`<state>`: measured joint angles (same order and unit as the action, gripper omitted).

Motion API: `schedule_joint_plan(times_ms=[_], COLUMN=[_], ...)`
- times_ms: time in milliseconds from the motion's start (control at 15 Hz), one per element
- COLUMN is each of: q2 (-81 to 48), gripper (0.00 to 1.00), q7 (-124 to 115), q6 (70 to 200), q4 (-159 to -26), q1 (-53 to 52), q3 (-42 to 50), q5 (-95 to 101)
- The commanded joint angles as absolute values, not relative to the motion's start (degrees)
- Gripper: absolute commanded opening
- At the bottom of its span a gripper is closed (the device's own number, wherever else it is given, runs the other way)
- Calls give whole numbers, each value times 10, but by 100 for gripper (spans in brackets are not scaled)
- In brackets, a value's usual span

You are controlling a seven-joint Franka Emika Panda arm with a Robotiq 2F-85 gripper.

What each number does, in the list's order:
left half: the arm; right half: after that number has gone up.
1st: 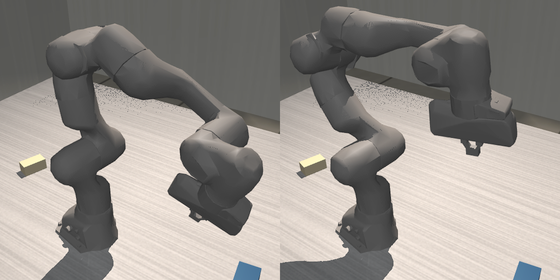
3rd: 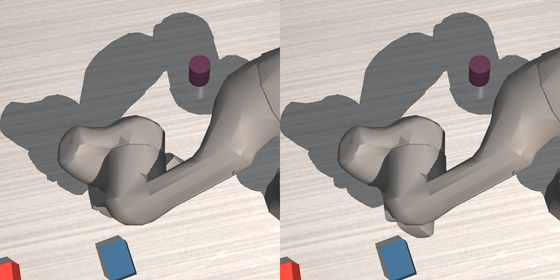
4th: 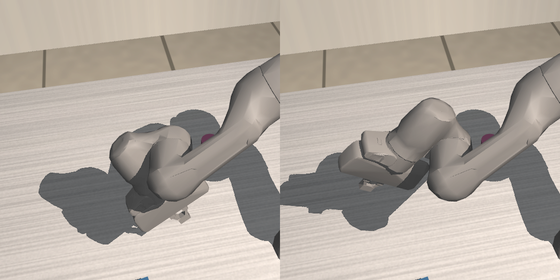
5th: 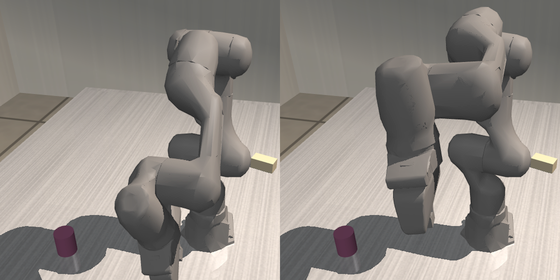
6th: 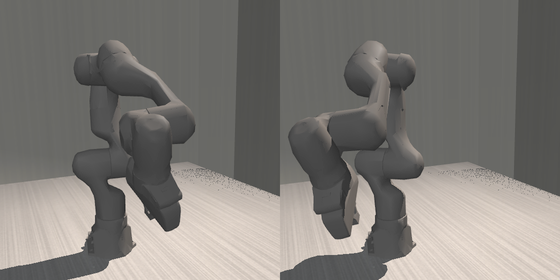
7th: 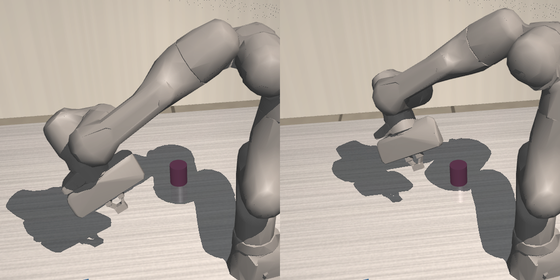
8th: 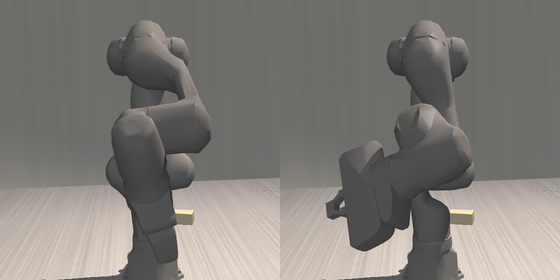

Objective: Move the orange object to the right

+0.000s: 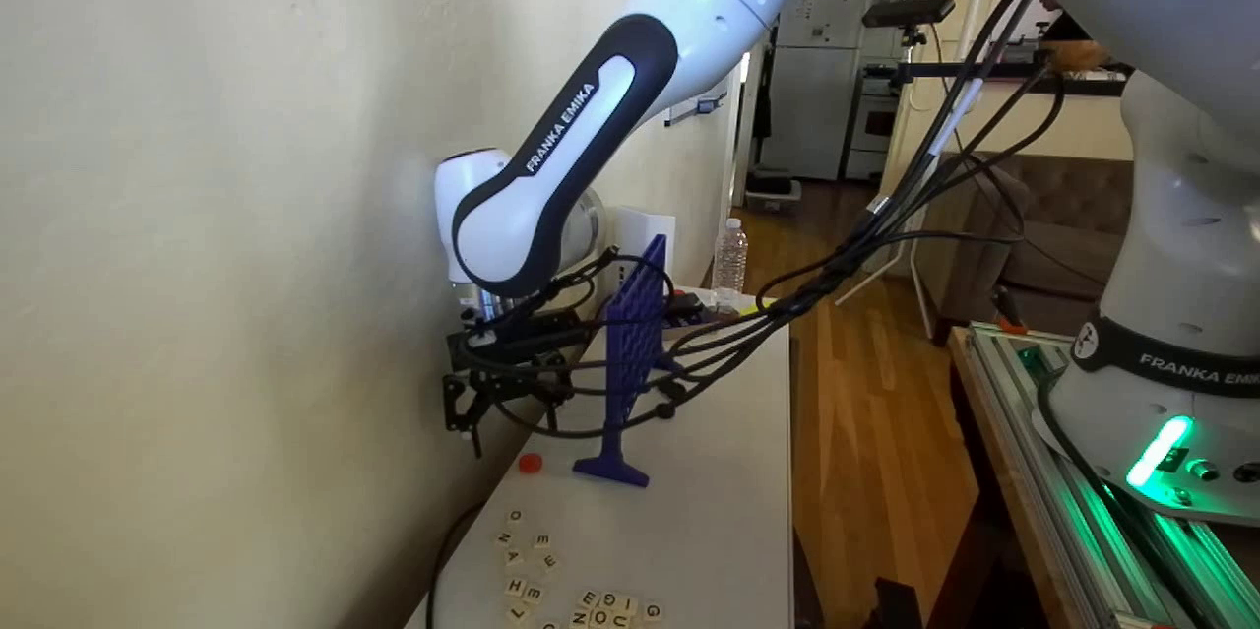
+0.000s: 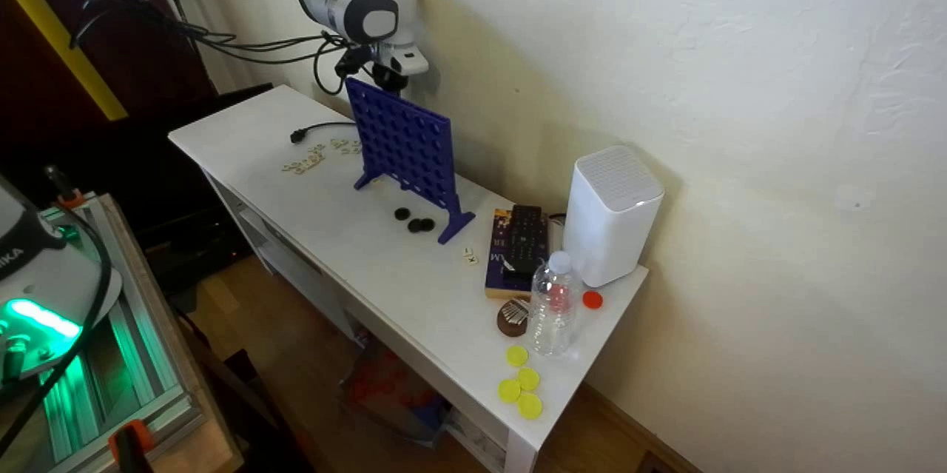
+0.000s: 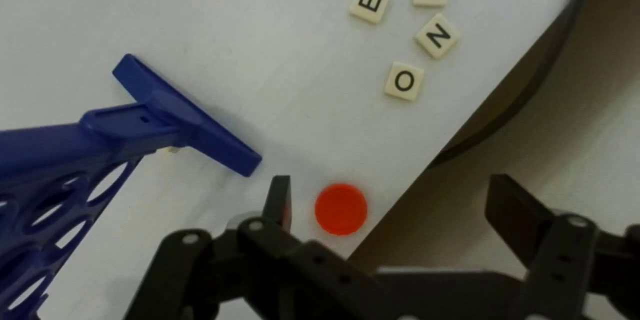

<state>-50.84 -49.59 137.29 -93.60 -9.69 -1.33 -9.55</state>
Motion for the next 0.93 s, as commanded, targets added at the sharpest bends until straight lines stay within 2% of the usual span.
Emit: schedule_joint_plan(times_ms=[0,333,600,867], q2=[-506,-502,-511,-528], gripper=[100,100,100,100], q7=[-488,-487,-617,-710], q6=[1373,1375,1370,1380], q4=[-938,-942,-937,-930], q1=[-99,-99,-142,-155], q3=[-8,-12,39,52], q5=[-107,-109,-102,-104])
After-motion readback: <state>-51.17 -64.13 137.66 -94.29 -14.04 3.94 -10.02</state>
